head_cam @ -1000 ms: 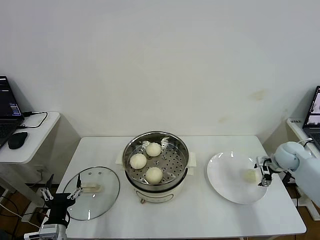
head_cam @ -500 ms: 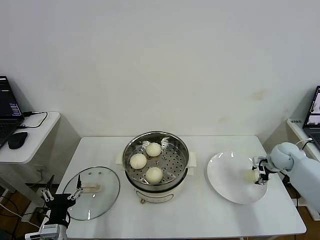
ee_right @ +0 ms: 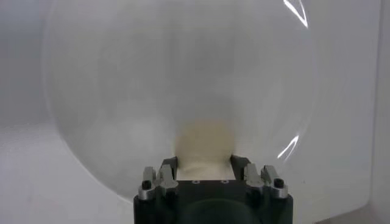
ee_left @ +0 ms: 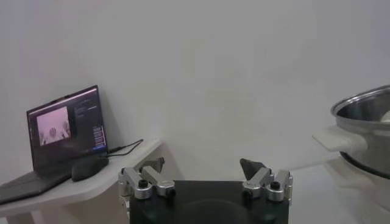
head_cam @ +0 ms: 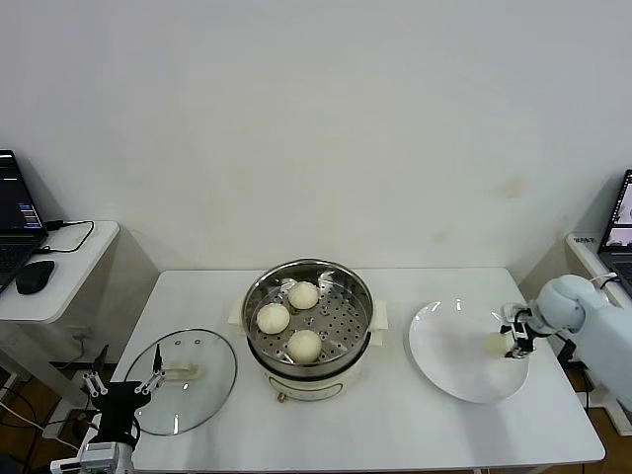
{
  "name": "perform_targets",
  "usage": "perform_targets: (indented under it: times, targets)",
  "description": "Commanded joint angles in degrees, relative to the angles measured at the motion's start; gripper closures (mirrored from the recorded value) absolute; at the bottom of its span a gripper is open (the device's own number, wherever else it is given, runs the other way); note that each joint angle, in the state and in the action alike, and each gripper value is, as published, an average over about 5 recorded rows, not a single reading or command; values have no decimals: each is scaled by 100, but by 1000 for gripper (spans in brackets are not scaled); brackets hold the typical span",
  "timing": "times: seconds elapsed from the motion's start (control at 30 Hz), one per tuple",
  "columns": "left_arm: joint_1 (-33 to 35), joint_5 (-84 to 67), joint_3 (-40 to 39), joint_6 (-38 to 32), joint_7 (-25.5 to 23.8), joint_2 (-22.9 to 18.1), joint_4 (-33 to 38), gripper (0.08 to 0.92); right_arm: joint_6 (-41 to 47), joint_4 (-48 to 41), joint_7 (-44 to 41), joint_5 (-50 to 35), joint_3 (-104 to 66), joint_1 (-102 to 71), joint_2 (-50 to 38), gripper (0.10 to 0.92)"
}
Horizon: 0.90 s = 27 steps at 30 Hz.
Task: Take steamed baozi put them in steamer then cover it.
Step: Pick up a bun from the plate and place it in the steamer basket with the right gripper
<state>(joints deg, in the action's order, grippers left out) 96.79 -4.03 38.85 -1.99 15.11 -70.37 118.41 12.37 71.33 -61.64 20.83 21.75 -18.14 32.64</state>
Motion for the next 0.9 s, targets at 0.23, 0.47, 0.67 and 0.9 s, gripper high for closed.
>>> perform_targets:
  times: [0.23, 0.47, 0.67, 0.9]
  targets:
    - [-44, -12, -18, 6, 1, 19, 25, 177, 904, 1313, 51, -2176, 2103, 2992, -713, 474]
    - [-81, -16, -47, 11, 18, 16, 11, 177, 1806, 2068, 500, -3780, 3766, 4944, -203, 474]
    - [-104, -8, -58, 3, 19, -14, 19, 177, 2438, 2453, 953, -4829, 4458, 5554, 775, 474]
    - [-72, -4, -24, -31, 37, -52, 24, 177, 2764, 2320, 1259, -5203, 4640, 5263, 1655, 474]
